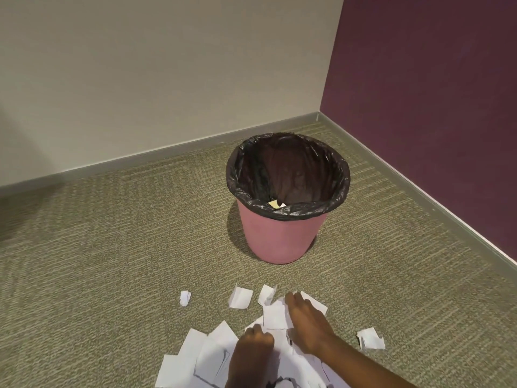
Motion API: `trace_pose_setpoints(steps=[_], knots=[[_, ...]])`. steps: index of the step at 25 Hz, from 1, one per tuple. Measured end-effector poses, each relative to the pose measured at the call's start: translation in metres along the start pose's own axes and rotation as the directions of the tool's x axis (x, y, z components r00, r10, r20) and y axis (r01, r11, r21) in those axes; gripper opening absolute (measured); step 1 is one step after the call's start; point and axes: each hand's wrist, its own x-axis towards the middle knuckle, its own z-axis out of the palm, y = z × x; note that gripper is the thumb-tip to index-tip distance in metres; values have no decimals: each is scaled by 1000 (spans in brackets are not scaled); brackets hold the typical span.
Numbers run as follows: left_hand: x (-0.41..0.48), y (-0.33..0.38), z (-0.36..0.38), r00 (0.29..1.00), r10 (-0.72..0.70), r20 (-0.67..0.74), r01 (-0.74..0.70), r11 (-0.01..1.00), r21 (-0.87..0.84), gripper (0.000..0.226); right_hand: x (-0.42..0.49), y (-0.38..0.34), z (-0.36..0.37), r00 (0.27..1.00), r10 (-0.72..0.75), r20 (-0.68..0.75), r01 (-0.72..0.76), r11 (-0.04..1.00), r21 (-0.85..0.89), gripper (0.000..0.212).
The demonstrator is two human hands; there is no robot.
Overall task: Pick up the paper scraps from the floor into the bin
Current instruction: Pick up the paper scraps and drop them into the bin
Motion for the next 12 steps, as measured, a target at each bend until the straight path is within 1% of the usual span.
trace_pose_setpoints(steps=[2, 4, 6, 8, 10, 11, 12], knots=[[1, 0, 1, 1000, 17, -15, -17, 1000, 1, 28, 1, 3, -1, 1000, -9, -17, 9, 999, 43, 46], [1, -1, 3, 999, 22, -26, -22, 1000, 15, 25, 2, 6, -1, 999, 0, -33, 3, 997, 82, 47], [4, -4, 5, 999, 9, -53, -7, 999, 47, 25, 5, 7, -2, 999, 17, -36, -14, 996, 90, 56], [8, -9, 4, 995, -13, -103, 17, 999, 34, 35, 10, 6, -3, 1000, 13, -22, -11, 998, 69, 76], [12, -13, 2, 991, -5, -135, 8, 1000, 21, 39, 15, 7, -4, 999, -33, 19, 33, 999, 20, 97], [14, -13, 3, 989, 1, -150, 6, 999, 43, 39, 17, 7, -4, 997, -60, 42, 61, 998, -20, 98], [14, -11, 4, 987, 10, -161, 1, 997, 71, 42, 19, 7, -4, 995, -77, 64, 81, 995, -64, 92]])
